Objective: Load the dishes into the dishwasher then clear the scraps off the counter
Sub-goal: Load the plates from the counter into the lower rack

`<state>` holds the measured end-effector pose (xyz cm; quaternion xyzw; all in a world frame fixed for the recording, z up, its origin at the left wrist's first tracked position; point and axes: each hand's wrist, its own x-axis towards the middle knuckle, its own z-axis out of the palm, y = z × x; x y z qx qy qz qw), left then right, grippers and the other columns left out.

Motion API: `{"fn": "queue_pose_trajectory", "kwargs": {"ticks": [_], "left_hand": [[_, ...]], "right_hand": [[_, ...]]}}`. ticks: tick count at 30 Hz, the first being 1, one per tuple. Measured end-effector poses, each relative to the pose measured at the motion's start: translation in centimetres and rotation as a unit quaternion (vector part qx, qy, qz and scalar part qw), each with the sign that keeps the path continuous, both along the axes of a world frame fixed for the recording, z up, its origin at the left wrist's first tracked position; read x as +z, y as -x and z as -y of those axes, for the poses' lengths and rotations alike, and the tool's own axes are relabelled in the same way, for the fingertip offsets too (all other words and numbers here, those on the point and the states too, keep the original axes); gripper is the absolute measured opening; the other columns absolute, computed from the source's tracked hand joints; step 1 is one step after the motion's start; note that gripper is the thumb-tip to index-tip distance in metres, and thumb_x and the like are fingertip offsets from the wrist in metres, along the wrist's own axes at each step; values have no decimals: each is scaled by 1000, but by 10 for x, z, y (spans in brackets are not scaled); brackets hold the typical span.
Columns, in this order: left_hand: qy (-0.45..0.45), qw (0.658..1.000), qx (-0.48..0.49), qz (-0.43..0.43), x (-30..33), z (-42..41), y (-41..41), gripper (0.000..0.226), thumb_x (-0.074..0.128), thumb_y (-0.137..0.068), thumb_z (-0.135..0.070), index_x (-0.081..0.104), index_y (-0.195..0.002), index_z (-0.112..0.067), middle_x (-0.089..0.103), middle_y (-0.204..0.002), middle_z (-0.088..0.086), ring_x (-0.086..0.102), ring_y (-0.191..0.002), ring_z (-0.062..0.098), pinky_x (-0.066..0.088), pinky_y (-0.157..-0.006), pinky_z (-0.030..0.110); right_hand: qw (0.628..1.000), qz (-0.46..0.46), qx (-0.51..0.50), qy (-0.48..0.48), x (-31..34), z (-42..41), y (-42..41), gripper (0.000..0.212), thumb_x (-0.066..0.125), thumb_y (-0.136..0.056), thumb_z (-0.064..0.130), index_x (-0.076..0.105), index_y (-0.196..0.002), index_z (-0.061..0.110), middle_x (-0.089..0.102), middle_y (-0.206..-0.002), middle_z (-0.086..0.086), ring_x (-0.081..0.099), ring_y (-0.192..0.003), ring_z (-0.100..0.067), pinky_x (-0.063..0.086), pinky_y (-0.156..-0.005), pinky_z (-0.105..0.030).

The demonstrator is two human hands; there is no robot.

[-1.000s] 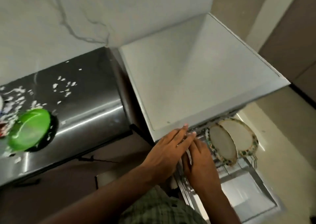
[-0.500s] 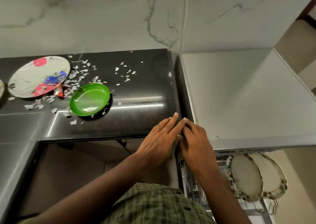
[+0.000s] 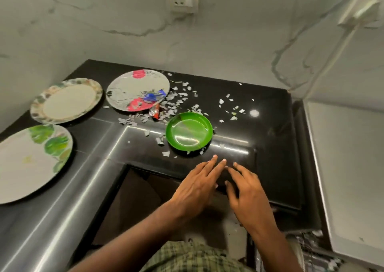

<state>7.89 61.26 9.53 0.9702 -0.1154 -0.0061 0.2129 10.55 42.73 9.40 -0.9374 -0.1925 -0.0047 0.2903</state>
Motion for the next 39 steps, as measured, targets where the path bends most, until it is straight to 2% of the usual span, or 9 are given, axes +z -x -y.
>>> {"fn": "queue_pose_trajectory", "kwargs": {"ticks": [5,12,15,18,24,30,33,36,39], "left_hand": [[33,994,105,-3,7,-42,-1,75,51,-106,-22,9,-167,-25,13,-174,4,19,-157,22,21,-129,38],[57,979,194,1,-3,-69,-2,74,53,-101,-22,19,-166,-19,25,-171,9,26,-156,22,26,-127,41],[89,967,239,9,3,-78,-6,72,55,-101,-20,23,-165,-18,29,-169,8,29,-155,21,17,-129,27],[101,957,272,27,7,-85,-10,72,57,-102,-19,23,-165,-20,29,-169,6,30,-153,18,9,-122,14],[140,936,320,41,5,-104,-20,68,60,-101,-22,30,-162,-26,42,-161,-7,39,-144,8,25,-122,17],[228,895,384,12,5,-149,-58,56,63,-99,-27,46,-153,-30,61,-142,-8,56,-128,4,47,-112,31],[280,871,403,-12,13,-172,-76,49,64,-100,-24,51,-148,-30,64,-130,-12,61,-118,-1,52,-102,20],[348,828,438,-37,13,-198,-92,43,64,-101,-24,54,-143,-29,63,-129,-14,62,-111,-2,51,-92,16],[433,756,489,-47,10,-222,-109,39,65,-101,-23,56,-139,-24,65,-127,-10,64,-112,5,55,-94,26]], "right_hand": [[997,-9,72,20,7,-42,-27,48,64,-101,30,58,-148,25,52,-155,2,41,-144,-14,34,-116,-29],[982,-10,186,6,9,-95,-69,53,70,-94,19,60,-146,25,57,-150,-1,52,-138,-22,41,-114,-33],[976,1,219,-1,14,-115,-84,53,73,-93,17,62,-144,26,58,-149,-3,54,-136,-23,40,-111,-31],[969,7,247,-5,13,-130,-101,52,74,-92,16,64,-142,26,60,-146,-4,57,-132,-25,46,-106,-36],[959,11,282,-6,8,-156,-122,50,73,-94,19,63,-143,25,58,-147,-3,54,-132,-25,50,-107,-42],[963,30,269,-4,15,-188,-145,45,70,-97,24,64,-141,24,58,-147,-2,54,-131,-23,43,-109,-34],[966,35,257,6,24,-204,-152,46,67,-98,27,61,-144,24,56,-150,0,51,-135,-20,44,-109,-32],[968,41,248,13,29,-221,-158,48,67,-98,27,59,-145,25,55,-151,-1,51,-136,-21,51,-109,-38],[968,50,244,19,32,-233,-161,48,65,-98,29,58,-145,26,55,-150,0,51,-135,-20,50,-109,-37]]}}
